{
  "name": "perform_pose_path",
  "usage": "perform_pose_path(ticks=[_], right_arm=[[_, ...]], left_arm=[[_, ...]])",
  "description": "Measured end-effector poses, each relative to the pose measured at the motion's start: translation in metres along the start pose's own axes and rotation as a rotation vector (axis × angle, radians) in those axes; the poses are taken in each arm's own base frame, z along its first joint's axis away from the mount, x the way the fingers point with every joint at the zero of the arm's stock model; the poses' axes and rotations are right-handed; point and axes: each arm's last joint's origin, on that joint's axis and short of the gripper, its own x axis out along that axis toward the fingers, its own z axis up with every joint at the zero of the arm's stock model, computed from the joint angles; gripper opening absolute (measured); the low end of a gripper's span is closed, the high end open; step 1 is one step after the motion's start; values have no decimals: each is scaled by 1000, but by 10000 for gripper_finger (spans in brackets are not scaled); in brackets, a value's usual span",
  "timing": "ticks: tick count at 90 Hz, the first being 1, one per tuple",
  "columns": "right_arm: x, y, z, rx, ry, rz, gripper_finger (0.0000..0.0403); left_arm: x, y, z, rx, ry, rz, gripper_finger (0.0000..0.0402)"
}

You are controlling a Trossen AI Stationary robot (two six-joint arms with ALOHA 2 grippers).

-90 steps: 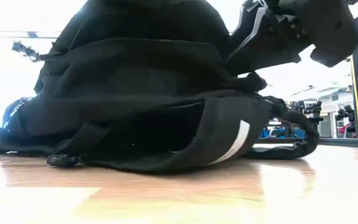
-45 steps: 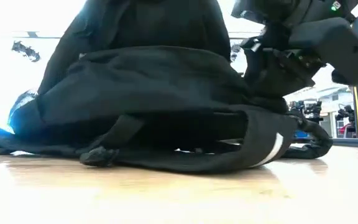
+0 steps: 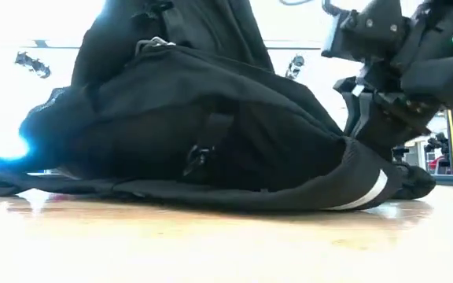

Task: Unpack backpack
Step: Open the backpack

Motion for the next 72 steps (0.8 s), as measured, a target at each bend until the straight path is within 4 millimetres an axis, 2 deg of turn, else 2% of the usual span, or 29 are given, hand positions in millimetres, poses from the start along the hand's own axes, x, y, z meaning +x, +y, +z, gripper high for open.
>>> perform_pose_path(ticks=[10, 22, 39, 59, 65, 72], right_arm=[[2, 1, -2, 8, -5, 8, 5], [-6, -1, 3, 11, -43, -20, 11], [-39, -8, 15, 15, -169, -56, 33], [-81, -20, 24, 58, -332, -99, 81], [-87, -25, 26, 86, -365, -126, 96], [-85, -30, 28, 105, -371, -173, 114]], left_arm=[[0, -1, -1, -15, 1, -30, 0], [0, -8, -4, -33, 5, -158, 0], [-5, -22, -12, -12, 32, -282, 0], [-11, -40, -19, 25, 52, -427, 0], [-13, -45, -21, 39, 55, -454, 0], [-13, -51, -23, 47, 58, -465, 0]])
